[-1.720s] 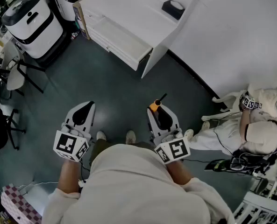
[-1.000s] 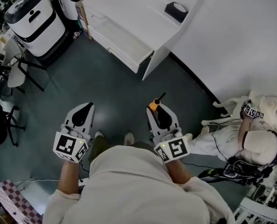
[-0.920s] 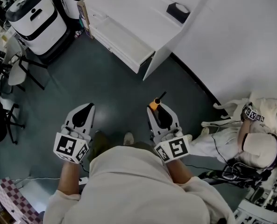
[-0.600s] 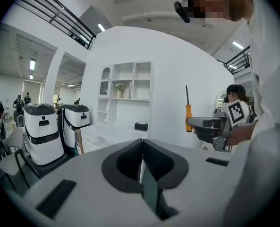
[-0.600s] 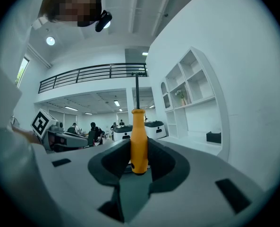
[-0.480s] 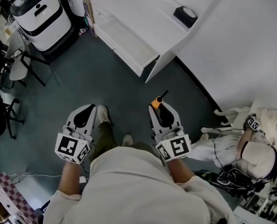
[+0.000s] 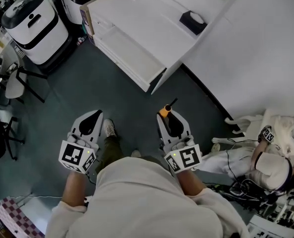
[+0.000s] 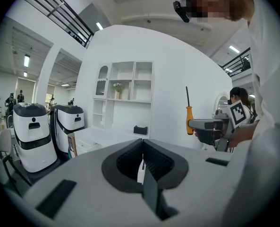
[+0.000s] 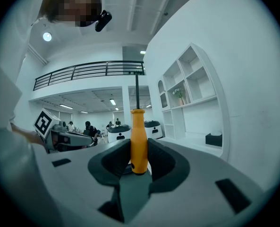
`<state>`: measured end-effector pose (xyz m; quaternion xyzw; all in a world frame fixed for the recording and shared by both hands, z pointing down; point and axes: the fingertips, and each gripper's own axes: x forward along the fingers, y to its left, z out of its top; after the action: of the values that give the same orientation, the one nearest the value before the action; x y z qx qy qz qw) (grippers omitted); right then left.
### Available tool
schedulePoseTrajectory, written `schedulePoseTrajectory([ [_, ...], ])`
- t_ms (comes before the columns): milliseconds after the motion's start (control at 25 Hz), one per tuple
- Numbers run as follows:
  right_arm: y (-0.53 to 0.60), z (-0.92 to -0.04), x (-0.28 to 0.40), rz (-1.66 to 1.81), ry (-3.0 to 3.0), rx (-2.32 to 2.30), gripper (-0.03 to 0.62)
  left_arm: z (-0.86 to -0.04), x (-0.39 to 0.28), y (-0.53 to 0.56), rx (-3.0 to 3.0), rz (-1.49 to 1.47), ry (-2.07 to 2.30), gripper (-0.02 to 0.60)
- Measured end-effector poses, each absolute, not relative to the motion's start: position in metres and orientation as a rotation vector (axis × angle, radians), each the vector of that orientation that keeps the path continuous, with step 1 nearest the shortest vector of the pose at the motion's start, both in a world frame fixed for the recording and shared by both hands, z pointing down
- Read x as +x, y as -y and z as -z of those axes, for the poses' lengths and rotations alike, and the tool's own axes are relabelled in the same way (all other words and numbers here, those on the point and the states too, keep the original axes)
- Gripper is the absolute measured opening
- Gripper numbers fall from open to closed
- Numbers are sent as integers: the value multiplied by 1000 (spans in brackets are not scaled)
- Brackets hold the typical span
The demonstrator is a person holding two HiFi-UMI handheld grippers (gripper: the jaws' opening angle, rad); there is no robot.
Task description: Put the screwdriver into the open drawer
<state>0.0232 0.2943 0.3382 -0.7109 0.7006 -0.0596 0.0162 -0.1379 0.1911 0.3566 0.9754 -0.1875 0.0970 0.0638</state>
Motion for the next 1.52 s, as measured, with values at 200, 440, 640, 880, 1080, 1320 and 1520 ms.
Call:
schedulePoseTrajectory([
  [200,-260,-337,32,190,-2150,-2246,119,-356,-128,-151,2948,-295,531,5],
  [440,-211,-334,47,186,-2108,-2294,118,-354,-114,-96,2960,-302,482,5],
  [640,-172,-331,57,193,-2065,-2331,118,-349,-106,-50,2970,-312,447,5],
  [880,-128,-330,63,194,-2021,-2373,118,-349,-104,-1,2975,-323,408,5],
  [1080,-97,-331,66,199,-1967,-2422,118,-350,-104,34,2981,-336,351,5],
  [1320,-74,-333,76,199,-1923,-2474,118,-349,-102,61,2995,-351,301,5],
  [1520,-57,-337,88,219,-1956,-2468,118,-349,-94,72,2982,-351,321,5],
])
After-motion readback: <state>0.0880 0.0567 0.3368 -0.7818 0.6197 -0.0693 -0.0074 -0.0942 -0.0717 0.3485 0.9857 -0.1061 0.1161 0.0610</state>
